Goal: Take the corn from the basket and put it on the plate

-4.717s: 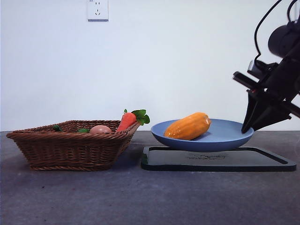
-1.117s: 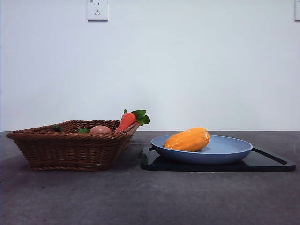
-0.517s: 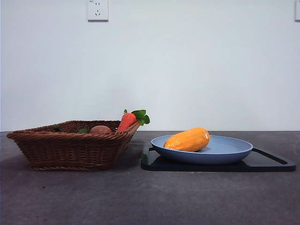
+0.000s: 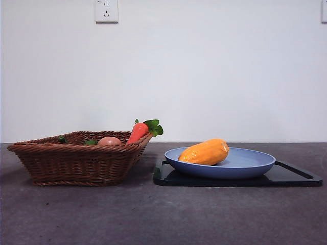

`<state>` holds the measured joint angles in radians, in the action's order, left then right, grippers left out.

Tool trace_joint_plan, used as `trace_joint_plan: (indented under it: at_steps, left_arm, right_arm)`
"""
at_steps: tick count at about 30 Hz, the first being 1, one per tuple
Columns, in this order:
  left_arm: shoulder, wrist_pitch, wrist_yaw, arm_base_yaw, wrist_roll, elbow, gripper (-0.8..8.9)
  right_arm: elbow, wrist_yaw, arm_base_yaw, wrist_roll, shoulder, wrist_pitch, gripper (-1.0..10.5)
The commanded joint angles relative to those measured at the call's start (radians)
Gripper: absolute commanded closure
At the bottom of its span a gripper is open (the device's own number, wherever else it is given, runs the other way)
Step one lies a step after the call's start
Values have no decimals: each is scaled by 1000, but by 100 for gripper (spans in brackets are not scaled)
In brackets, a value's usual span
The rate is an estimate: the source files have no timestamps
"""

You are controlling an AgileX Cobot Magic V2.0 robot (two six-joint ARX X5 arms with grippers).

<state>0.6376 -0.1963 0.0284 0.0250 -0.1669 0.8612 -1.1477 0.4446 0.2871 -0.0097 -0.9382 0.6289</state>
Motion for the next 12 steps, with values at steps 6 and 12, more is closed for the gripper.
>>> trace_joint_plan:
  at_steps: [6,12]
  left_arm:
    - [-227,196,-34,29,23,-383,810]
    - [-381,194,-34,60,43,-591,810]
  right_arm:
    - [-19,0,3,9,-7,-16,945]
    - [-19,0,3,9,-7,-16,945]
